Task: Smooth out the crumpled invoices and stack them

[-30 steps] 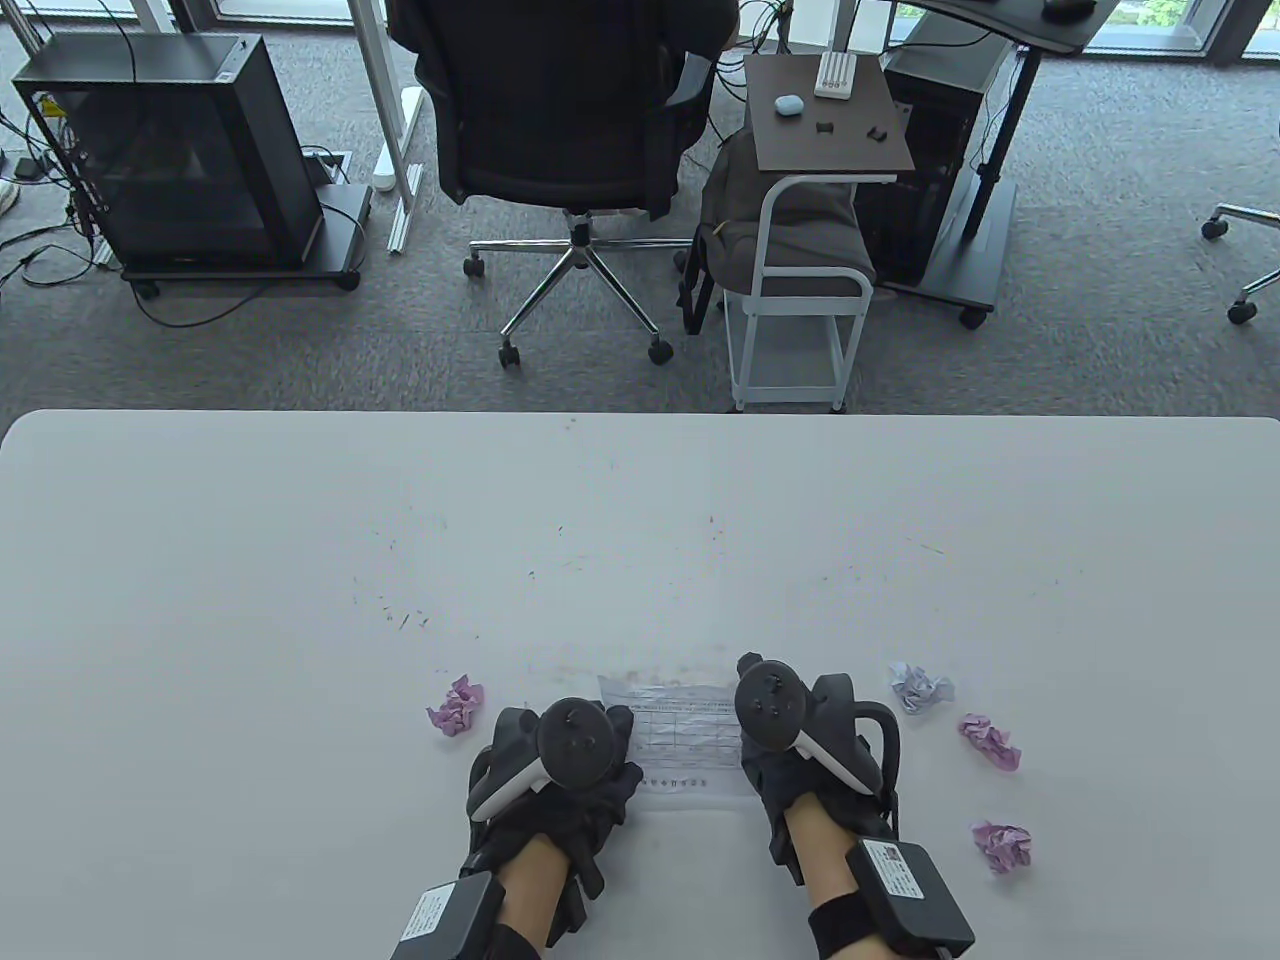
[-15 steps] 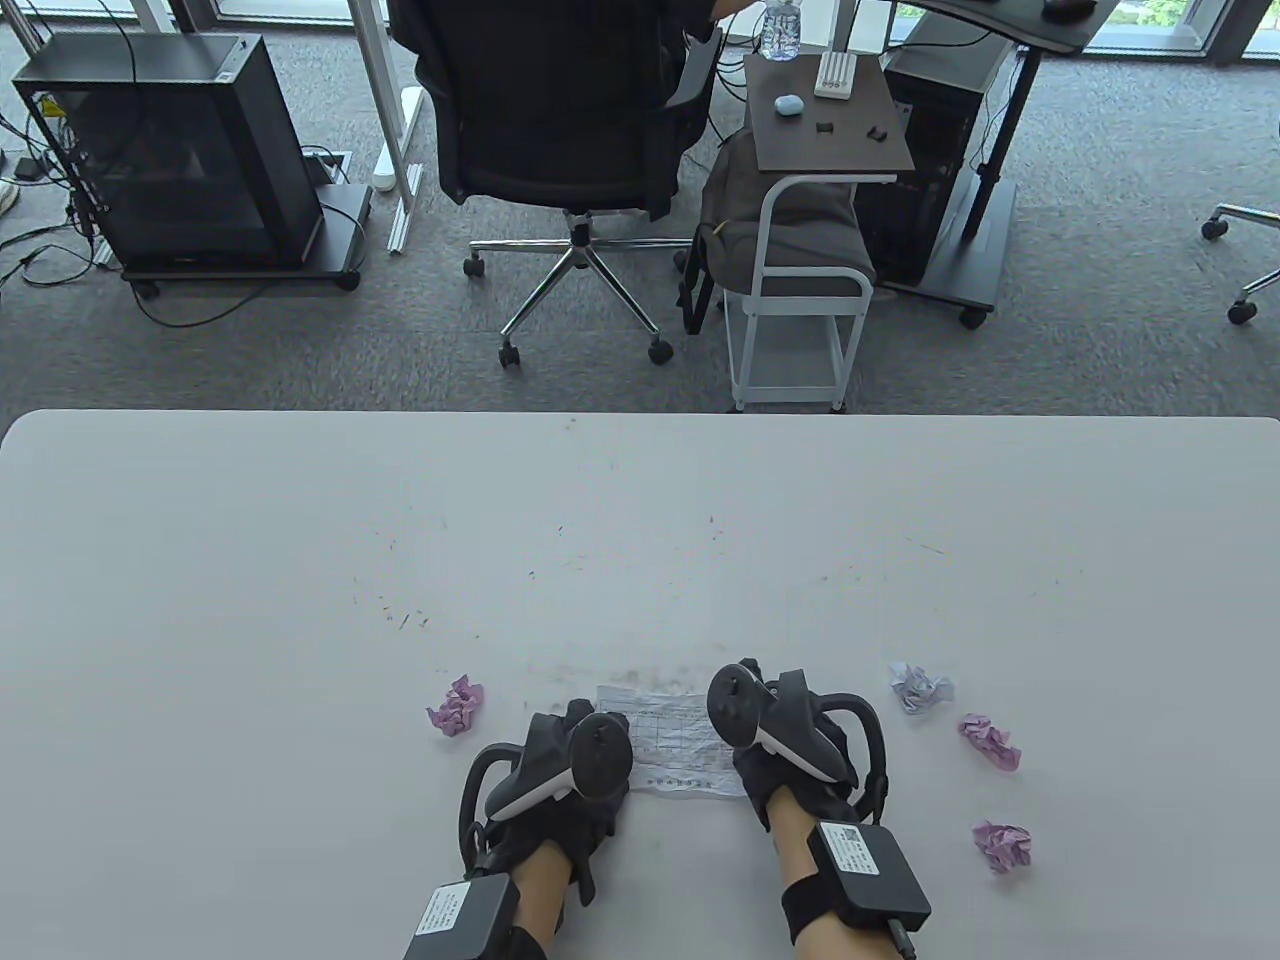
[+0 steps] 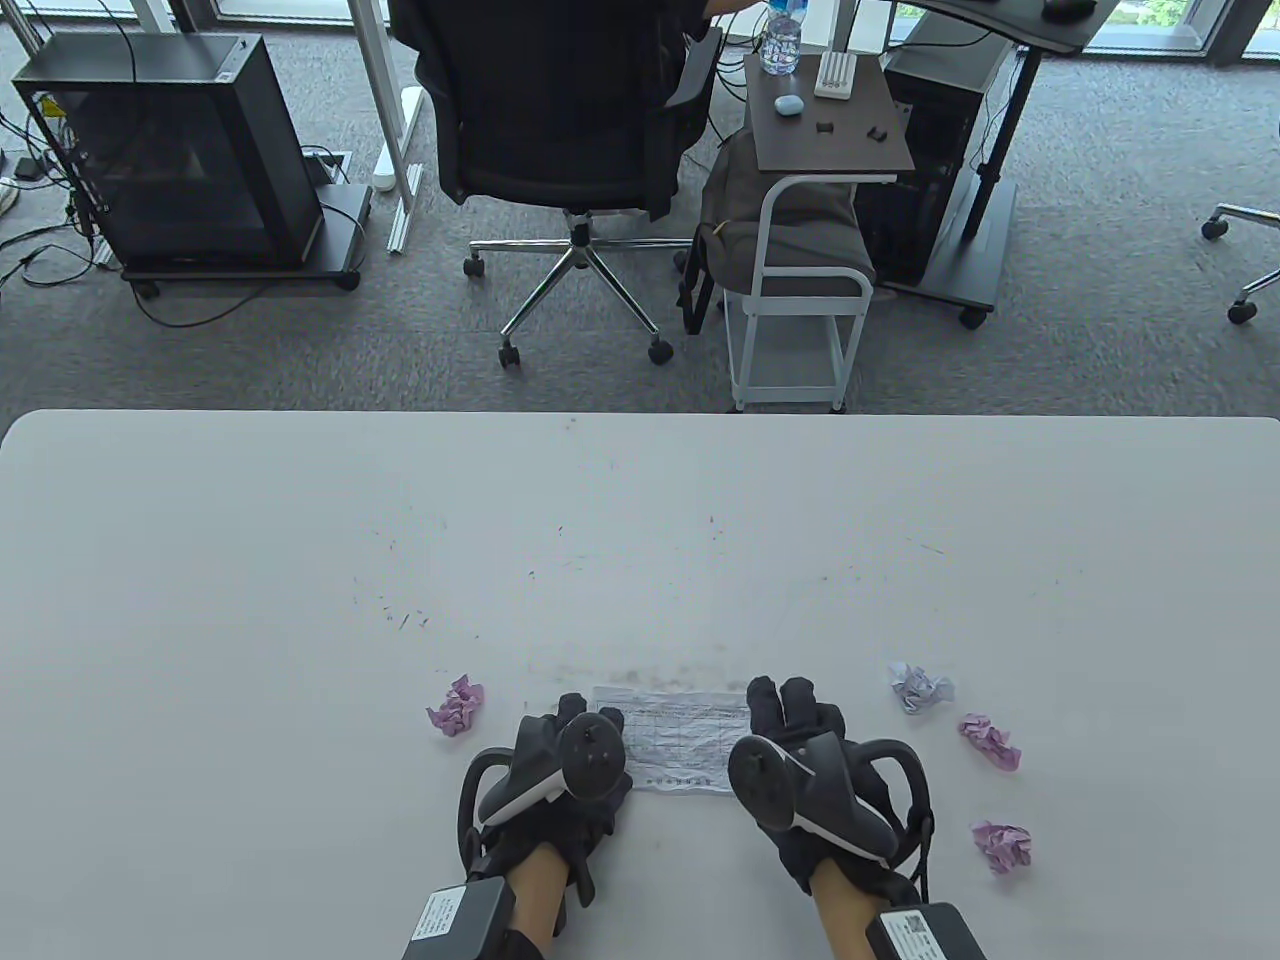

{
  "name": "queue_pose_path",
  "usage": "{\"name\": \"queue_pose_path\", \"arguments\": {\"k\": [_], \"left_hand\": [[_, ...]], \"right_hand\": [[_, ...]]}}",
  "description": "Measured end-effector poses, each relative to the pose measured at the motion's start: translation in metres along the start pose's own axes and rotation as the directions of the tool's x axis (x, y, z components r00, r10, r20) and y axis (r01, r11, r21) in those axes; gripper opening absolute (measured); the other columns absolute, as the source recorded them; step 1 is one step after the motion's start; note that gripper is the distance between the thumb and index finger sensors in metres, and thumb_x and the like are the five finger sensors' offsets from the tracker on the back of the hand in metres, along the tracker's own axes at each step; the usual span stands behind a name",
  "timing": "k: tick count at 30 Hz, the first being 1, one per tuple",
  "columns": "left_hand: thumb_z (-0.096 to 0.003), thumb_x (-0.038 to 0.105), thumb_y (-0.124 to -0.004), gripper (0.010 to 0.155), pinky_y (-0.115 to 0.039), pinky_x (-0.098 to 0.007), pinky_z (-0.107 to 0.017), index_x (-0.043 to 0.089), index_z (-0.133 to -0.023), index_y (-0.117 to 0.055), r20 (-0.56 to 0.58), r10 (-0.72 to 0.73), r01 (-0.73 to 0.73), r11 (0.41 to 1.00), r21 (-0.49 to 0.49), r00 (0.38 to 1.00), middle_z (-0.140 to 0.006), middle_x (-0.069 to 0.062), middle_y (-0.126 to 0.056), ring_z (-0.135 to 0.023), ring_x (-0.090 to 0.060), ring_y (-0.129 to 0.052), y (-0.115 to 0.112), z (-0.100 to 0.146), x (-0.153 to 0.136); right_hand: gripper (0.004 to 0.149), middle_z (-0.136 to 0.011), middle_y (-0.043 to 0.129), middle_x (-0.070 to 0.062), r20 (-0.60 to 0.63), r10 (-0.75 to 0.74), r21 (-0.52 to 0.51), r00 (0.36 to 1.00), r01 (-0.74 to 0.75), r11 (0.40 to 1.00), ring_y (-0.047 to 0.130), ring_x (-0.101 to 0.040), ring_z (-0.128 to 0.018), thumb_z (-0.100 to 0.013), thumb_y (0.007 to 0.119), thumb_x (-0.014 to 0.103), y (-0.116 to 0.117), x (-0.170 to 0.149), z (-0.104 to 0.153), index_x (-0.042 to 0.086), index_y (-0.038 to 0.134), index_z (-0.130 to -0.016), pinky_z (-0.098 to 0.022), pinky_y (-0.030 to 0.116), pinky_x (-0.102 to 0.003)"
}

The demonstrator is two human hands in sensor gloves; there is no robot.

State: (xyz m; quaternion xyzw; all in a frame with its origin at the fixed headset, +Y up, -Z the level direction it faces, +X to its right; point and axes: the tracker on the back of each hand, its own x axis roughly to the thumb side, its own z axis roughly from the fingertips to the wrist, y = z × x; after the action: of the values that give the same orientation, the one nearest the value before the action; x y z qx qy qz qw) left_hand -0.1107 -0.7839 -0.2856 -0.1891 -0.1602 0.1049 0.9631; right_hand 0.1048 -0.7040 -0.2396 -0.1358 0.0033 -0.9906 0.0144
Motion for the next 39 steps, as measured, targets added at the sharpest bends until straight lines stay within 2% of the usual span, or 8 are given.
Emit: {"name": "queue_pose_path", "arguments": {"k": [4, 8, 12, 15, 20, 29, 35, 39], "left_hand": [[-0.0601, 0.039, -0.066, 0.066, -0.046, -0.062, -0.067, 0.01, -0.114, -0.04, 0.01, -0.01, 0.009, 0.992, 0.129, 1.0, -0.109, -0.023, -0.012, -0.098, -0.055, -0.029, 0.014, 0.007, -0.002], [-0.0595, 0.039, -0.07, 0.069, -0.045, -0.062, -0.067, 0.009, -0.113, -0.038, -0.103, -0.07, 0.095, 0.961, 0.261, 0.992, -0.106, -0.023, -0.009, -0.095, -0.056, -0.028, 0.031, 0.018, -0.024], [-0.061, 0.035, -0.069, 0.067, -0.04, -0.066, -0.066, 0.009, -0.114, -0.037, -0.238, 0.072, -0.017, 0.974, 0.228, 0.969, -0.106, -0.023, -0.002, -0.095, -0.061, -0.016, 0.03, 0.028, -0.061], [-0.0618, 0.032, -0.066, 0.062, -0.041, -0.067, -0.066, 0.013, -0.114, -0.038, -0.298, 0.148, -0.091, 0.976, 0.195, 0.943, -0.106, -0.022, -0.001, -0.096, -0.062, -0.016, 0.024, 0.032, -0.083], [-0.0622, 0.032, -0.066, 0.058, -0.041, -0.067, -0.067, 0.022, -0.114, -0.042, -0.274, 0.352, -0.306, 0.931, 0.198, 0.895, -0.108, -0.018, 0.0, -0.099, -0.059, -0.017, 0.019, 0.033, -0.103], [-0.0614, 0.029, -0.067, 0.055, -0.04, -0.065, -0.066, 0.01, -0.112, -0.054, -0.3, 0.292, -0.258, 0.955, 0.149, 0.908, -0.111, -0.025, -0.025, -0.099, -0.059, -0.027, 0.015, 0.028, -0.099], [-0.0579, 0.022, -0.074, 0.047, -0.061, -0.061, -0.061, 0.006, -0.102, -0.071, -0.309, 0.205, -0.119, 0.954, 0.275, 0.929, -0.105, -0.025, -0.05, -0.091, -0.058, -0.058, 0.022, 0.031, -0.094], [-0.0555, 0.019, -0.078, 0.046, -0.075, -0.055, -0.053, 0.005, -0.099, -0.072, -0.272, 0.202, -0.102, 0.935, 0.34, 0.941, -0.101, -0.026, -0.054, -0.082, -0.05, -0.079, 0.03, 0.035, -0.088]], "right_hand": [[0.079, -0.108, 0.04, -0.033, 0.053, -0.062, 0.011, 0.997, 0.062, 0.998, 0.062, -0.053, -0.088, -0.051, 0.074, 0.056, -0.007, 0.011, 0.026, 0.014, 0.037, -0.107, -0.053, 0.076, -0.057], [0.079, -0.108, 0.04, -0.033, 0.066, -0.138, -0.031, 0.988, 0.141, 0.99, 0.059, -0.054, -0.088, -0.051, 0.074, 0.056, -0.003, 0.013, 0.038, 0.014, 0.038, -0.107, -0.054, 0.074, -0.059], [0.08, -0.109, 0.036, -0.033, 0.074, -0.065, 0.043, 0.995, 0.061, 0.997, 0.054, -0.056, -0.09, -0.051, 0.073, 0.058, 0.008, 0.007, 0.041, 0.016, 0.036, -0.108, -0.056, 0.07, -0.063], [0.081, -0.109, 0.034, -0.033, 0.084, -0.149, 0.058, 0.985, 0.145, 0.988, 0.052, -0.057, -0.091, -0.051, 0.074, 0.058, 0.011, 0.003, 0.041, 0.016, 0.036, -0.108, -0.056, 0.069, -0.064], [0.08, -0.109, 0.036, -0.033, 0.114, -0.175, 0.063, 0.978, 0.169, 0.984, 0.054, -0.055, -0.09, -0.051, 0.074, 0.058, 0.012, 0.002, 0.04, 0.016, 0.037, -0.108, -0.056, 0.07, -0.062], [0.078, -0.108, 0.038, -0.033, 0.118, -0.251, 0.084, 0.961, 0.242, 0.967, 0.058, -0.054, -0.089, -0.052, 0.074, 0.056, 0.014, -0.002, 0.037, 0.014, 0.038, -0.107, -0.055, 0.072, -0.06], [0.078, -0.108, 0.039, -0.033, 0.122, -0.29, 0.102, 0.949, 0.278, 0.955, 0.06, -0.053, -0.088, -0.053, 0.074, 0.055, 0.015, -0.003, 0.034, 0.013, 0.039, -0.107, -0.055, 0.073, -0.06], [0.078, -0.108, 0.039, -0.033, 0.127, -0.322, 0.095, 0.938, 0.311, 0.945, 0.06, -0.053, -0.088, -0.053, 0.074, 0.055, 0.013, -0.003, 0.035, 0.013, 0.039, -0.107, -0.054, 0.073, -0.06]]}}
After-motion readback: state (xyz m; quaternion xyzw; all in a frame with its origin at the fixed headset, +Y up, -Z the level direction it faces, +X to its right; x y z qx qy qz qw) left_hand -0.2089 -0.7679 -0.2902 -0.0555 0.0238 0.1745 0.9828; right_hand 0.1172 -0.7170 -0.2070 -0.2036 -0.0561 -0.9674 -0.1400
